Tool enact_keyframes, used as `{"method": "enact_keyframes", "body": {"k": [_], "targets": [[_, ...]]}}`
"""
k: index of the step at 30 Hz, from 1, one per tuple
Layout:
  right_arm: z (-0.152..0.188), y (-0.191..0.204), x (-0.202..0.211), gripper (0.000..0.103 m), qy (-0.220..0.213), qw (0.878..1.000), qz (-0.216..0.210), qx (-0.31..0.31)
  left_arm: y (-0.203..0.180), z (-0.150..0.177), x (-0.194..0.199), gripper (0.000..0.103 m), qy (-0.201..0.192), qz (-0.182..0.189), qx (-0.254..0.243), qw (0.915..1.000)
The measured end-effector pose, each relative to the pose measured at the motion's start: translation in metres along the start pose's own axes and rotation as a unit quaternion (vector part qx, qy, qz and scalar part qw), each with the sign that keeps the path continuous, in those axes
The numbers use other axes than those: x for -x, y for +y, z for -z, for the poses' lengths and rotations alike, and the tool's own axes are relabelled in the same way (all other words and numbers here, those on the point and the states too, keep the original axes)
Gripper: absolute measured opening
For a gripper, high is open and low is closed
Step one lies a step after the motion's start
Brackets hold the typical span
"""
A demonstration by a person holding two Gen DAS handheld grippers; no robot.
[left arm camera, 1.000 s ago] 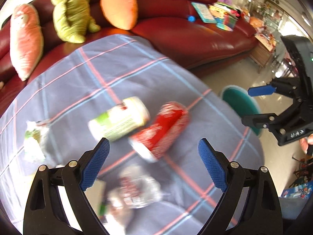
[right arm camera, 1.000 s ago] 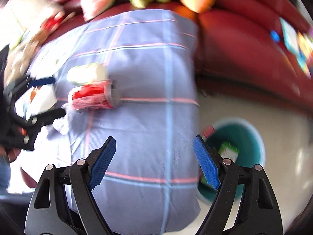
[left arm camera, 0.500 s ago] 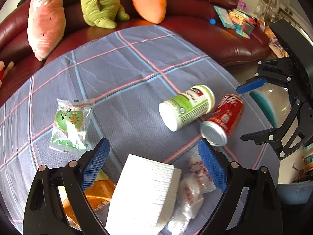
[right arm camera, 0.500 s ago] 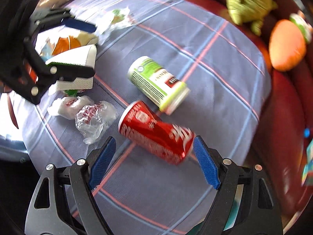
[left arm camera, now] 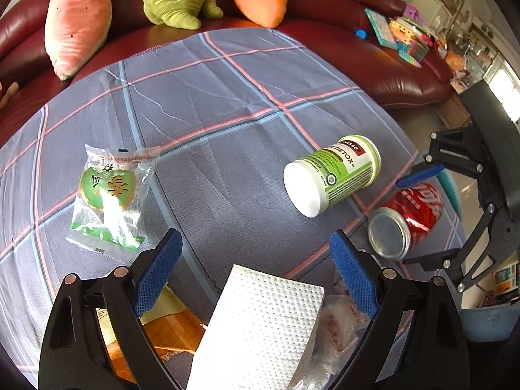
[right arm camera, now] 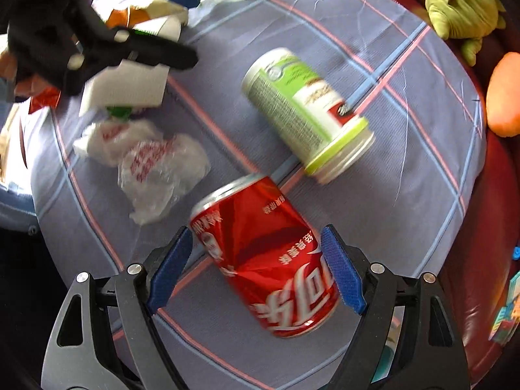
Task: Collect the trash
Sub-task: 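Grasp the red Coca-Cola can with the right tool and lift it, then grasp the green-white supplement tube with the left tool while the right tool holds the can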
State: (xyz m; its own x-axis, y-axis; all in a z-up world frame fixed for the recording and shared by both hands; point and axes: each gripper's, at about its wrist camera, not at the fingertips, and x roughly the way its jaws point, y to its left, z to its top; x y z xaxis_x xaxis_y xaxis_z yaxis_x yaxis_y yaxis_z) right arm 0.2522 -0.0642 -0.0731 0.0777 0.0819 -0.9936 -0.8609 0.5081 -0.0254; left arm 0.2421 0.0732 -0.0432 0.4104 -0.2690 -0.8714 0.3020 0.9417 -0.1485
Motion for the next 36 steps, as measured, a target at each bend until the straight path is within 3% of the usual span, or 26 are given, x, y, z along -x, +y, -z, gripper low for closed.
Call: {"method": "enact_keyframes", "body": {"k": [7, 8, 16, 20, 26, 31, 36], "targets": [[0.013, 0.017, -0.010, 0.076, 0.004, 1.000, 0.003, -0.006, -0.010, -0.002, -0.001, 0.092, -0.005, 0.006, -0.005, 1.0000], [0.015, 0.018, -0.012, 0.065, 0.005, 1.000, 0.001, -0.010, -0.012, -0.002, -0.001, 0.092, -0.004, 0.006, -0.006, 1.0000], [0.041, 0.014, 0.007, 0.062, -0.039, 0.992, -0.026, -0.114, -0.032, -0.017, -0.006, 0.092, 0.003, 0.006, -0.056, 0.9984], [0.063, -0.011, 0.025, 0.063, -0.067, 0.974, -0.021, -0.214, -0.051, -0.032, -0.019, 0.092, 0.012, 0.011, -0.100, 0.9949], [0.107, -0.043, 0.048, 0.063, -0.100, 0.934, -0.020, -0.342, -0.075, -0.042, -0.045, 0.092, 0.036, 0.006, -0.169, 0.9850], [0.126, -0.059, 0.044, 0.063, -0.111, 0.913, -0.032, -0.392, -0.082, -0.049, -0.067, 0.092, 0.056, -0.004, -0.189, 0.9805], [0.132, -0.066, 0.038, 0.063, -0.112, 0.903, -0.043, -0.412, -0.089, -0.053, -0.081, 0.092, 0.065, -0.009, -0.207, 0.9762]]}}
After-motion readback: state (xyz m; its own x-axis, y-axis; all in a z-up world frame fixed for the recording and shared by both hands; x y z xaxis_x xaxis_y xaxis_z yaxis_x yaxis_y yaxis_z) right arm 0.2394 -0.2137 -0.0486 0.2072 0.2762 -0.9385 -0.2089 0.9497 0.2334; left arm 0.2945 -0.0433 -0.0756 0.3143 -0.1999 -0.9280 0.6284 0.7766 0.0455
